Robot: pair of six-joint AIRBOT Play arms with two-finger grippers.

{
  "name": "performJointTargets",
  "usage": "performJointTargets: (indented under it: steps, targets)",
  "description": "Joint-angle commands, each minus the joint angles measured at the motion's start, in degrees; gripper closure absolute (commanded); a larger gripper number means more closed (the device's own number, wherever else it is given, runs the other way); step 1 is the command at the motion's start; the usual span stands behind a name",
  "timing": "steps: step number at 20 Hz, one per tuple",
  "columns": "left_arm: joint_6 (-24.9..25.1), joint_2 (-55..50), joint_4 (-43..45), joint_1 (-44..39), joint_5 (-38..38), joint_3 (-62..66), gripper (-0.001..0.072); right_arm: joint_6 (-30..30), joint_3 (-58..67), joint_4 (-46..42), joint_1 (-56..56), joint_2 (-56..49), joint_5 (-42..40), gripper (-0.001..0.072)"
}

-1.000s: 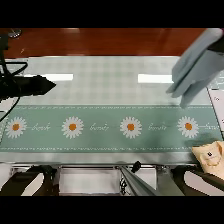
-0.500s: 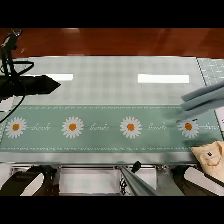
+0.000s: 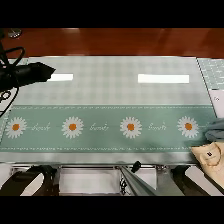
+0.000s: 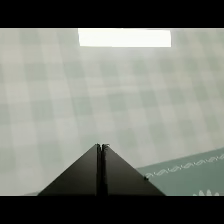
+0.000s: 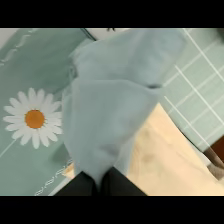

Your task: Fold the shirts.

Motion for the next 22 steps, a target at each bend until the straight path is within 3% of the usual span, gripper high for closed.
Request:
performJointTargets:
  steps: [1, 3, 6, 10, 12, 19, 22]
  targets:
    - [0.44, -0.92, 0.04, 0.04, 7.26, 0.00, 0.0684, -0.11, -4.37, -4.22, -7.93, 3.72, 0.15, 0.0683]
    - [1.38, -1.90, 0.02, 0.04, 9.16, 0.00, 0.0684, 0.48, -4.35, -1.90, -11.72, 4.55, 0.09, 0.0683]
    - [1.75, -3.72, 0.02, 0.02, 10.14, 0.00, 0.0684, -0.85, -3.91, 10.78, -12.96, 4.57, 0.09, 0.0683]
    - [1.73, -4.94, 0.02, 0.02, 10.10, 0.00, 0.0684, 0.39, 1.62, 10.32, -12.68, 5.05, -0.04, 0.0683]
    - [1.73, -5.31, 0.02, 0.02, 10.36, 0.00, 0.0684, 0.42, 5.55, 17.84, -12.68, 5.05, 0.02, 0.0683]
    - [1.68, -5.42, 0.00, 0.02, 10.29, 0.00, 0.0684, 3.39, 18.67, 31.95, -12.68, 4.87, 0.04, 0.0684]
    - [1.68, -5.40, -0.02, 0.02, 9.53, 0.02, 0.0684, 1.86, 18.69, 25.40, -12.68, 4.87, 0.09, 0.0683]
